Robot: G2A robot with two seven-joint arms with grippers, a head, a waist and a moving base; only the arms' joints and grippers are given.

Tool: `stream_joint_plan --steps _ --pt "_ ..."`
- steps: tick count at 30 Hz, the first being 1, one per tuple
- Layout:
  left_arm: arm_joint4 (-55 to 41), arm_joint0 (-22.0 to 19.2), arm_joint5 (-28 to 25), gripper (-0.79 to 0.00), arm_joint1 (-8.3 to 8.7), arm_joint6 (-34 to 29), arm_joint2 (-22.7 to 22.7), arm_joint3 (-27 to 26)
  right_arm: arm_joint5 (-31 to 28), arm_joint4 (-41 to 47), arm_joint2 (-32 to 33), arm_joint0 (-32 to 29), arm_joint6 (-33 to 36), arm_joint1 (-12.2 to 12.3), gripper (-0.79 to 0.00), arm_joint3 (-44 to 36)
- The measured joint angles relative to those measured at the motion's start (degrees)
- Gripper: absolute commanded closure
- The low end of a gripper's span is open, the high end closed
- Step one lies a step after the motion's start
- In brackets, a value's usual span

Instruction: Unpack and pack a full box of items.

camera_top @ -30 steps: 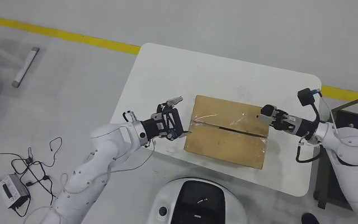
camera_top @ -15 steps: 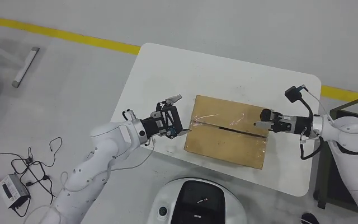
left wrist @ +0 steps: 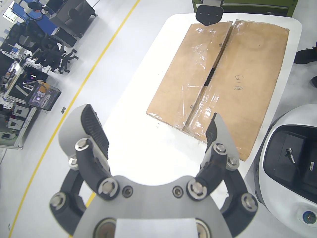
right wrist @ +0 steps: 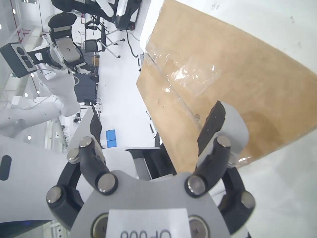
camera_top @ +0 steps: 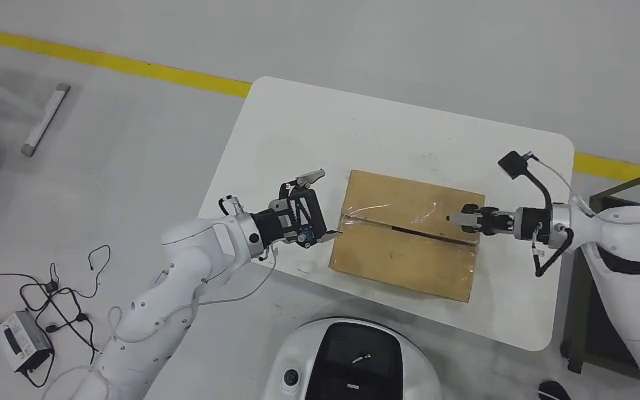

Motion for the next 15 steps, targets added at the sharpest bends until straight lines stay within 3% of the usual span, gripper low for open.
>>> stream_joint_plan --steps 7,11,15 --pt "0.0 0.0 0.0 -0.785 0.00 0.0 0.0 0.0 3.2 -1.1 -3.9 1.7 -0.9 -0.6 -0.785 2.0" --pt "0.0 0.0 0.0 -0.785 0.00 0.0 0.0 0.0 2.8 -1.4 -6.0 3.0 -2.3 -1.1 -0.693 3.7" --pt "0.0 0.0 0.0 -0.785 0.00 0.0 0.0 0.0 2.6 -1.8 -8.3 4.5 -4.3 -1.8 -0.668 5.3"
